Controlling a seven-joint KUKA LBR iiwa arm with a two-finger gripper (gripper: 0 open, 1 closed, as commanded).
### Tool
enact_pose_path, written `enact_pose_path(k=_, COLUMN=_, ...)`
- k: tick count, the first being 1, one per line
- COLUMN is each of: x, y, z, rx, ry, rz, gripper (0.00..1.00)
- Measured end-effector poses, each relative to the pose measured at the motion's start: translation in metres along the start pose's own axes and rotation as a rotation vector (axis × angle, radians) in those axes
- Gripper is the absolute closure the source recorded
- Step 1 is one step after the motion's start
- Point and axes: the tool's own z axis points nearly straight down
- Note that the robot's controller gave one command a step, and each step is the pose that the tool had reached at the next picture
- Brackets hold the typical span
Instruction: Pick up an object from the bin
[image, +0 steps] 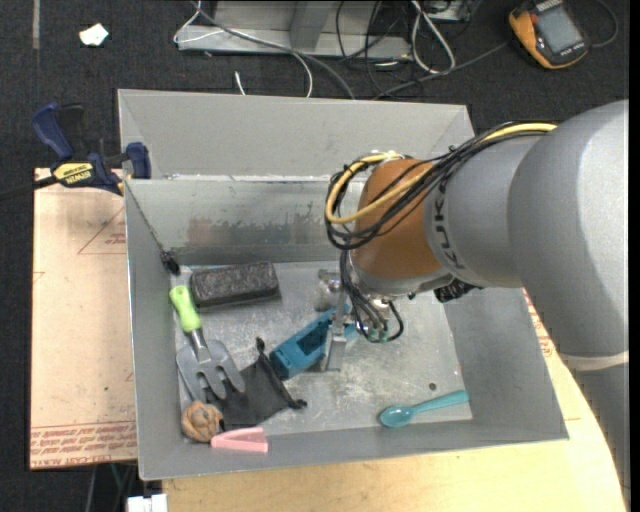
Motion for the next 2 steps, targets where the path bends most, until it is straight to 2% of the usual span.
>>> enact_pose_path(k=1, x=0.0095, y=0.0006, z=0.0021, rx=0.002, ry=-0.015, rz=-0.043, gripper=1.00)
enact_pose_path(k=2, x=0.0095, y=0.0007, z=0.0019, rx=0.002, ry=-0.015, rz=-0.043, gripper=1.00)
